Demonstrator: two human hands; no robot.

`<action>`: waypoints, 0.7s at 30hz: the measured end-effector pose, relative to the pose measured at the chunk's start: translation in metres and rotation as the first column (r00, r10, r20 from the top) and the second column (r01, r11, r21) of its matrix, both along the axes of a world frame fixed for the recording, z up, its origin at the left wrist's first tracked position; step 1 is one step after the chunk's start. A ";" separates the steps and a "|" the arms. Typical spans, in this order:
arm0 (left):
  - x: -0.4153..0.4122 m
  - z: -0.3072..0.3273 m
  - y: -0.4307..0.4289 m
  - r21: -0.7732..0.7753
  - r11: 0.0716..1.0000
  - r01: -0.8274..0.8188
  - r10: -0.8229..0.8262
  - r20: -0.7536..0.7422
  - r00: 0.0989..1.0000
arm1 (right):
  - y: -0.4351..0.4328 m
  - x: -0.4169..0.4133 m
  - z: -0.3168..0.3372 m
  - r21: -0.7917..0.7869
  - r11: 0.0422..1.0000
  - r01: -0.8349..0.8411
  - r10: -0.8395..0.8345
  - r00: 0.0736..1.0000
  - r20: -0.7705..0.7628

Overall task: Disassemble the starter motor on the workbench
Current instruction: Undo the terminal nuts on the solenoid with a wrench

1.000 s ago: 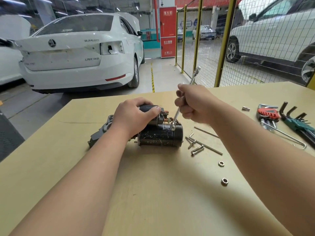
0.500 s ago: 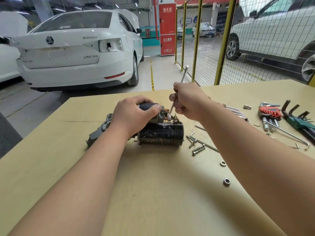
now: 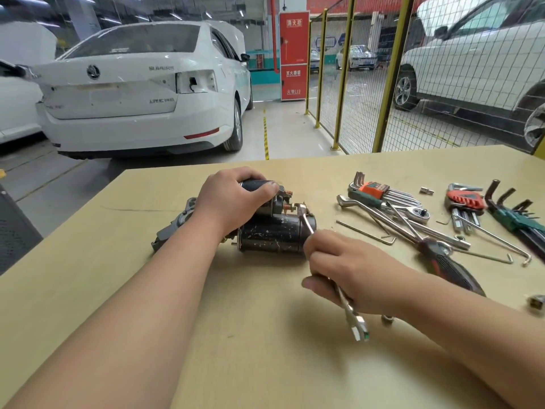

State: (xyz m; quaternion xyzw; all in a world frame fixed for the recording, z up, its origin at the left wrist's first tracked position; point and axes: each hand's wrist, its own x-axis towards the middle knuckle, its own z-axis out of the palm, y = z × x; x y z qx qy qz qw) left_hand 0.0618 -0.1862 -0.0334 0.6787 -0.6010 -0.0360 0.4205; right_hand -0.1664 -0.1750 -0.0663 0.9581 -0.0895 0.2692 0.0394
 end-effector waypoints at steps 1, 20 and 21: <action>0.000 0.000 0.000 0.004 1.000 -0.003 0.003 0.003 1.000 | 0.000 -0.008 -0.001 -0.012 0.999 -0.048 0.048 0.996 0.075; 0.000 -0.004 0.006 -0.056 0.998 0.012 -0.010 0.046 0.999 | -0.064 0.065 0.064 0.914 0.013 -0.406 -0.612 0.719 0.328; 0.000 -0.004 0.006 -0.053 0.999 0.013 -0.011 0.045 0.999 | -0.059 0.062 0.063 0.895 0.027 -0.445 -0.599 0.710 0.371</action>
